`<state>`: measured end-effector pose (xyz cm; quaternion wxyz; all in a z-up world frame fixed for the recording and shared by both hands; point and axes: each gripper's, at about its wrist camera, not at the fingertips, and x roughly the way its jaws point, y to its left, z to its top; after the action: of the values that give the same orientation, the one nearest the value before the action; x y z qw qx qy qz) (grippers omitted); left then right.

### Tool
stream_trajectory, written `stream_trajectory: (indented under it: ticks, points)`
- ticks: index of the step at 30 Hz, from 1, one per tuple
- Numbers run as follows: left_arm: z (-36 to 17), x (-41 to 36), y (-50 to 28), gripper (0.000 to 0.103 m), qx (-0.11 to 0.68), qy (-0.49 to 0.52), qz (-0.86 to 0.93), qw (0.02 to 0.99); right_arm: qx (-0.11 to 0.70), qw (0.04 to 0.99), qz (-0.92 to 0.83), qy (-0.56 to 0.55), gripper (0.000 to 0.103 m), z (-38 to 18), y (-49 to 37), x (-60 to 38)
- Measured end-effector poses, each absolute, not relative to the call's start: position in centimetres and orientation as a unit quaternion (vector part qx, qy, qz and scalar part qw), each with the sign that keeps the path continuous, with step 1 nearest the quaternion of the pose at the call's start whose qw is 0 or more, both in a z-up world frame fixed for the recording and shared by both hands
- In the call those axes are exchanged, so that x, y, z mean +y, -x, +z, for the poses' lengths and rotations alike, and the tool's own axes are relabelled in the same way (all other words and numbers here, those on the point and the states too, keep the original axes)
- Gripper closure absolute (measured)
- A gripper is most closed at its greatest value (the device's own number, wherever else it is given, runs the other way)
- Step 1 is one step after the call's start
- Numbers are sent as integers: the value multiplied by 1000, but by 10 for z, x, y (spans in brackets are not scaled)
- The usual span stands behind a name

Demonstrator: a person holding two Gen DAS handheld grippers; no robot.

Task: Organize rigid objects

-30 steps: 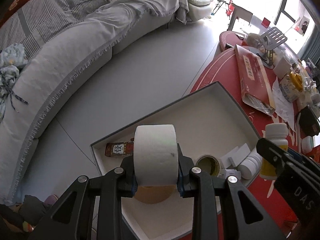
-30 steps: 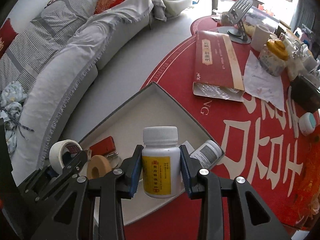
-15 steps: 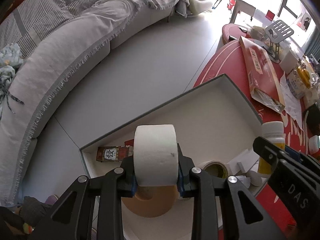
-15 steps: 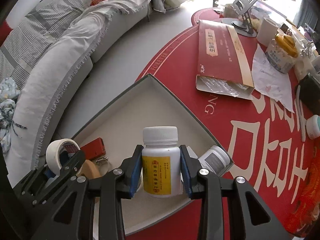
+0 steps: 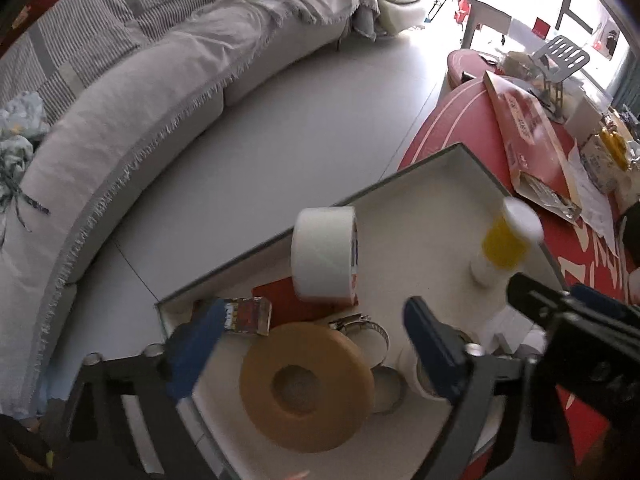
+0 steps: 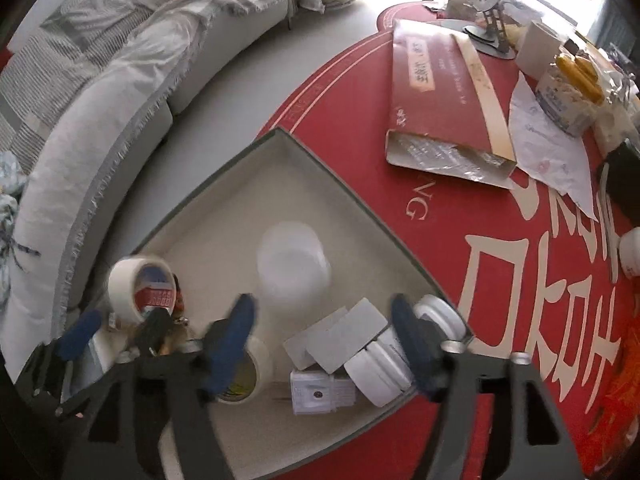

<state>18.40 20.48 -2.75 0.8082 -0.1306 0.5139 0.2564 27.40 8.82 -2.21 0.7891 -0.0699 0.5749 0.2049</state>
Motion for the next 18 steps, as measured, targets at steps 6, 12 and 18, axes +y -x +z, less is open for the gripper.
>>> stream_trajectory:
  ticks: [6,12,18]
  points:
    - [6,196,-157,0,468,122,241,841,573,791,209,40,0,-6,-262,63]
    - [18,184,-137,0,509,164,172,827,555,801,224,-5,0,20,-235,33]
    - [23,169,-112,0,530,143,221,806,569,794,213,-20,0,27,-204,17]
